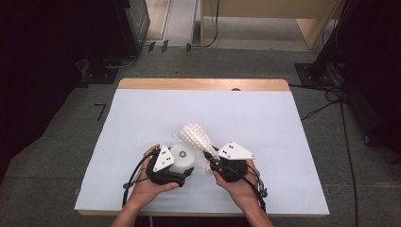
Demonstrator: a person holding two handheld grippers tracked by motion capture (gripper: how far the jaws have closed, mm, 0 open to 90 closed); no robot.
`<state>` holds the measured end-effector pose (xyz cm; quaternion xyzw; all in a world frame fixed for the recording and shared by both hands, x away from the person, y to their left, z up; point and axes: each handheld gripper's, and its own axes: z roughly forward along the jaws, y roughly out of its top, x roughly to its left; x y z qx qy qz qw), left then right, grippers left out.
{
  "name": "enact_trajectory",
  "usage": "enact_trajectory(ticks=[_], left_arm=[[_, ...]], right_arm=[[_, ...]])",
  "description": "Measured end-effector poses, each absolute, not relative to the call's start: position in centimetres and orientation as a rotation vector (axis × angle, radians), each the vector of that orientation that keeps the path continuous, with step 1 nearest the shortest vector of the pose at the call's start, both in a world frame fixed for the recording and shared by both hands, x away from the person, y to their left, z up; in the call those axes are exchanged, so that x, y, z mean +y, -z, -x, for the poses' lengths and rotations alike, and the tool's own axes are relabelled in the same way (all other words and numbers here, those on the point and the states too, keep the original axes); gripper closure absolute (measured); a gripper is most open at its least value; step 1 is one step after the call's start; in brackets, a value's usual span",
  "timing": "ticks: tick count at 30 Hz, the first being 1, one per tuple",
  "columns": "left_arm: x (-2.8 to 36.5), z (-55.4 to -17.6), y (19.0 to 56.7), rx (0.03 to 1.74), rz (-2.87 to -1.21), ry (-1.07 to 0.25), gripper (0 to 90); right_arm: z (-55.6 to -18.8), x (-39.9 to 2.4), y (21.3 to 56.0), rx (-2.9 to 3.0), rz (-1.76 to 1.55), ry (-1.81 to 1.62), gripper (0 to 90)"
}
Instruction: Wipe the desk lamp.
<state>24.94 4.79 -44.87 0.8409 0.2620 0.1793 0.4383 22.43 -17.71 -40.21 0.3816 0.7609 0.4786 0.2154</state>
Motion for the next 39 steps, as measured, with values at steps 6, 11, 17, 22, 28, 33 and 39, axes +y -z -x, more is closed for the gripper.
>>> enact_trajectory(ticks=[6,11,17,22,28,33,39], left_arm=[[3.7,-25.0,44.7,0.637,-2.123,-0.449,8.8],[2.8,-24.5,44.8,0.599,-2.126,-0.495,8.8],[2.4,-24.5,45.4,0.583,-2.06,-0.526,8.6],[2.4,-24.9,45.6,0.574,-2.044,-0.515,8.6],[1.8,-24.6,45.6,0.552,-2.051,-0.554,8.8],[0.7,-23.8,45.5,0.504,-2.075,-0.58,8.9],[1.2,-24.3,45.6,0.543,-2.053,-0.529,8.9]], right_arm=[[-22.8,-17.1,40.3,2.163,-1.078,-1.398,74.6],[-22.9,-17.7,40.5,2.161,-1.107,-1.371,74.7],[-23.0,-18.7,41.0,2.127,-1.143,-1.391,74.9],[-23.3,-19.2,41.2,2.125,-1.182,-1.414,74.8],[-23.0,-19.1,40.6,2.124,-1.179,-1.459,74.3],[-22.6,-18.2,39.8,2.163,-1.181,-1.539,74.5],[-23.3,-19.1,40.6,2.094,-1.28,-1.492,74.9]])
